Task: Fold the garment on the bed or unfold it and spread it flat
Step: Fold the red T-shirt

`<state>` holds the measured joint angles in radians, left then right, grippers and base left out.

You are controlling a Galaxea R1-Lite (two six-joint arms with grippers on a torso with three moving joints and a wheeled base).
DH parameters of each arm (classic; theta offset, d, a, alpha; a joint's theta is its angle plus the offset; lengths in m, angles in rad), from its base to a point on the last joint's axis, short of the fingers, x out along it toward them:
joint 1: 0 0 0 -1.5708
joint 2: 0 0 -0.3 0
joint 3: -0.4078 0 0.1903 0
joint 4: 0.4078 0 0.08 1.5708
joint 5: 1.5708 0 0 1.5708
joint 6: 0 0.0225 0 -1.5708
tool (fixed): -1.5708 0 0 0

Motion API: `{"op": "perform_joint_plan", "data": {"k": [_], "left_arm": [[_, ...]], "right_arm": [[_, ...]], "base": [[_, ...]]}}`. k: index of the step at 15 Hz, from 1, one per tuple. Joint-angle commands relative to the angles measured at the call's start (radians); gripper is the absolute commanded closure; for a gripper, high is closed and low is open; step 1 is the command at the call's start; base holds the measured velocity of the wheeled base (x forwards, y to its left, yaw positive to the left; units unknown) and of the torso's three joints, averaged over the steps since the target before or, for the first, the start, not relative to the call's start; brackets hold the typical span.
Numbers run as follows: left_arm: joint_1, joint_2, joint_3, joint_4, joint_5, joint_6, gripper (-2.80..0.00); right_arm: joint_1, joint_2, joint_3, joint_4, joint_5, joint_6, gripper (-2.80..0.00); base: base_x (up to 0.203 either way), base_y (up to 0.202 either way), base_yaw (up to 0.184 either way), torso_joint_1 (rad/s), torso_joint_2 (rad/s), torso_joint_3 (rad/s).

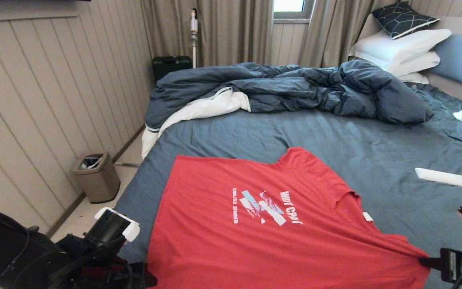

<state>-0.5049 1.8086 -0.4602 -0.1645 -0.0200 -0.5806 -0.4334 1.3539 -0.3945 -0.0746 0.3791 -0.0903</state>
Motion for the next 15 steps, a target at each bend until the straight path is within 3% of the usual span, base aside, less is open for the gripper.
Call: {"op": "perform_joint_plan", "data": {"k": [1,6,8,11,15], "left_arm": [[-0.011,0.021,0.003,-0.001,-0.001,-0.004,-2.80],[-0.082,0.053,-0.056,-0.002,0.006,-0.097,-2.80],[-0.127,0.085,-0.084,-0.001,0.037,-0.130,-2.80],[-0.167,0.133,-0.127,0.017,0.124,-0.134,-2.80],[-0.169,0.150,-0.153,0.053,0.138,-0.140,-2.80]], "right_arm": [[0.012,-0.004,-0.004,-0.003,0.007,-0.001,0.00],[0.018,-0.005,-0.023,-0.004,0.056,0.000,0.00],[0.018,-0.007,-0.024,-0.005,0.070,-0.002,0.00],[0.018,-0.003,-0.021,-0.008,0.120,-0.005,0.00],[0.021,-0.006,-0.026,-0.010,0.127,-0.007,0.00]], "base": [[0.000,0.000,0.000,0.000,0.00,0.000],[0.000,0.000,0.000,0.000,0.00,0.000],[0.000,0.000,0.000,0.000,0.00,0.000],[0.000,0.000,0.000,0.000,0.00,0.000],[0.000,0.000,0.000,0.000,0.00,0.000]]}}
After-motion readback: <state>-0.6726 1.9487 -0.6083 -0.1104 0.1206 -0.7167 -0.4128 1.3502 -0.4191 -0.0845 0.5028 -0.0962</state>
